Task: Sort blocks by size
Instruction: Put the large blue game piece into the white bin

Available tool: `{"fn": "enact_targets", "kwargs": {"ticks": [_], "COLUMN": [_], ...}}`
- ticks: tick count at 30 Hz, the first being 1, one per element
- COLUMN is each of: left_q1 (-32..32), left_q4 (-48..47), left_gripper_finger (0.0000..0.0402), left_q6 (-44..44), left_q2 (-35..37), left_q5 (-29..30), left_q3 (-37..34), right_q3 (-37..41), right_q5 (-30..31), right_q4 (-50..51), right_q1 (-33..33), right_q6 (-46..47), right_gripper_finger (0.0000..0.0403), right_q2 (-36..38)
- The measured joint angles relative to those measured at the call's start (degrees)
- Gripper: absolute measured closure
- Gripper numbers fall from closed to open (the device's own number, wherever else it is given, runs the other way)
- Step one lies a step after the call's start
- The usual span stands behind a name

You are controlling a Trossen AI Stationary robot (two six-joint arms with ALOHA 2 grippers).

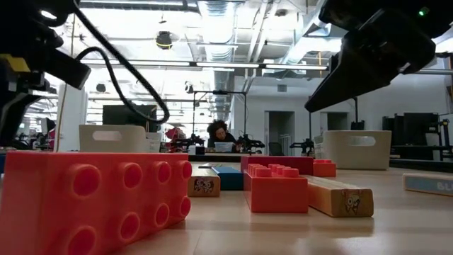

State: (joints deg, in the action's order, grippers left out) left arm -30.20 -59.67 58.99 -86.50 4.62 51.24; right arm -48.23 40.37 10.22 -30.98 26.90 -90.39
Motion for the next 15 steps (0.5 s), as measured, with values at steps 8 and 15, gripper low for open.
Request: {"fn": "enact_targets", "kwargs": {"ticks": [8,15], "left_q1": [2.08,6.47], "left_q4": [1.63,4.58], "left_gripper_finger": [0.0184,0.0184], "left_q6": [-4.45,-9.92], "left_q2": [-1.64,-1.47], "left_q5": [0.05,6.75], "left_q3": [-0.9,-3.15], "right_q3": [0.0,0.0], "right_q5": [-0.01,-0.01], "right_q4": [0.48,0.02], "right_q1": [0.0,0.0], "right_q6": [-0.08,-0.05], "right_gripper_finger": [0.0188,0.0188], "right_q2": [0.0,0.0]}}
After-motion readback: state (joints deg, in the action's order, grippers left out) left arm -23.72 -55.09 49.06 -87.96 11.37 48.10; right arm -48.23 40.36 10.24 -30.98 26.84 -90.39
